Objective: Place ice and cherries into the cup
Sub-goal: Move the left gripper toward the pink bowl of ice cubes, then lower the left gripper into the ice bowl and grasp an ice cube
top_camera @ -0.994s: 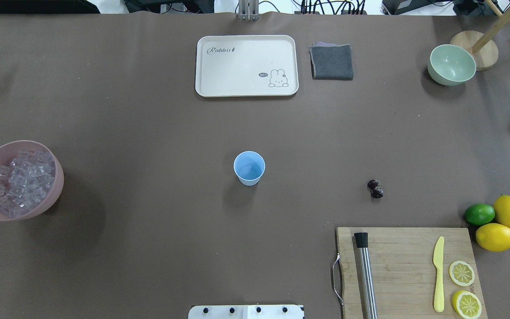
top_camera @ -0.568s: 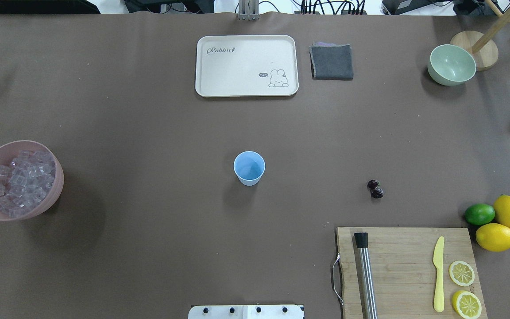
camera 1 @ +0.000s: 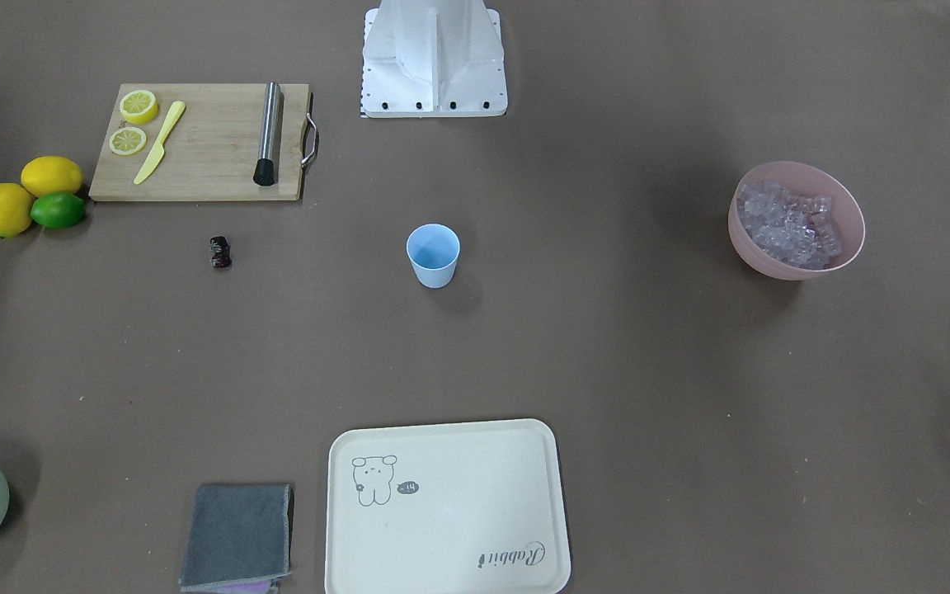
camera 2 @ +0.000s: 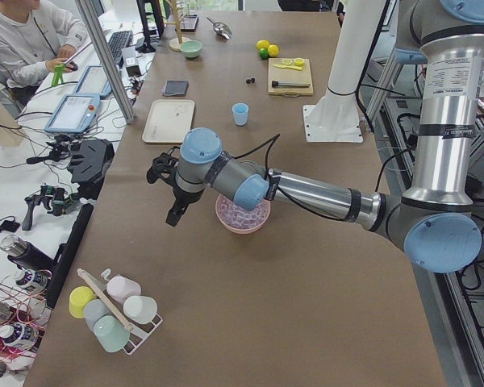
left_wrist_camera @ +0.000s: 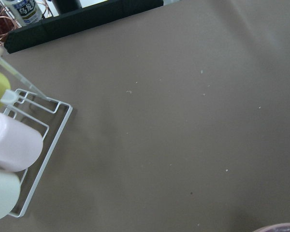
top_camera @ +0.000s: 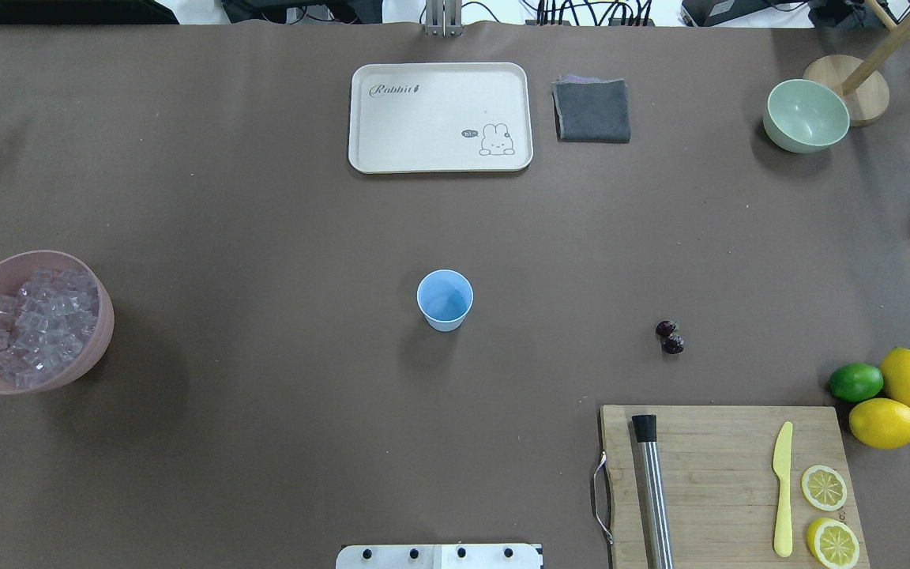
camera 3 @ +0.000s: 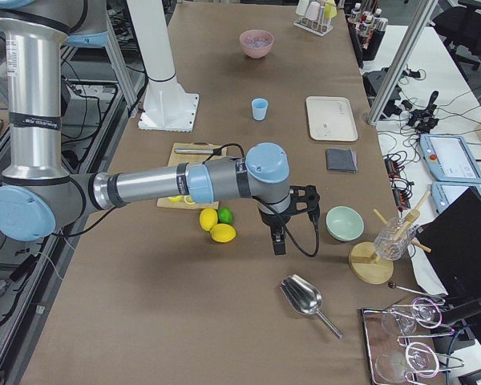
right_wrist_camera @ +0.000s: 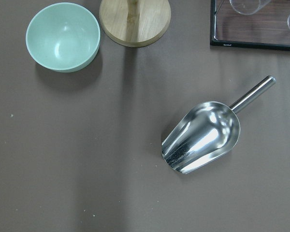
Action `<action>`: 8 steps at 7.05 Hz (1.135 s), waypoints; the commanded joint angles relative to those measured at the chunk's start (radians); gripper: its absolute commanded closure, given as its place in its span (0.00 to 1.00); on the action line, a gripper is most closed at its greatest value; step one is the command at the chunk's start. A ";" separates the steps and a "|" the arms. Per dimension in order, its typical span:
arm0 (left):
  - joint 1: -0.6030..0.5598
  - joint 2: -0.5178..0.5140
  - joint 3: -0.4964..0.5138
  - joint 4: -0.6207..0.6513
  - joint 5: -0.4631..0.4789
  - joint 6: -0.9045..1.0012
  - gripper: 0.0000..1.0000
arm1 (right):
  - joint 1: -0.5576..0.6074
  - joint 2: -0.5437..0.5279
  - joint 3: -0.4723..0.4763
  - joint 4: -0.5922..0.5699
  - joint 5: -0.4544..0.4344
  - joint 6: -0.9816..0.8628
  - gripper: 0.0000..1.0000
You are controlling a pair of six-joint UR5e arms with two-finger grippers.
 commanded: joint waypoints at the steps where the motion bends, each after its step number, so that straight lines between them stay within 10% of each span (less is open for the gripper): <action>1: 0.193 -0.032 -0.043 -0.064 0.039 -0.174 0.01 | -0.030 0.003 0.019 0.003 0.000 0.070 0.00; 3: 0.332 -0.018 -0.089 -0.084 0.178 -0.313 0.01 | -0.036 0.002 0.028 0.002 0.000 0.085 0.00; 8: 0.533 0.270 -0.140 -0.283 0.182 -0.253 0.02 | -0.036 0.000 0.026 0.002 0.000 0.084 0.00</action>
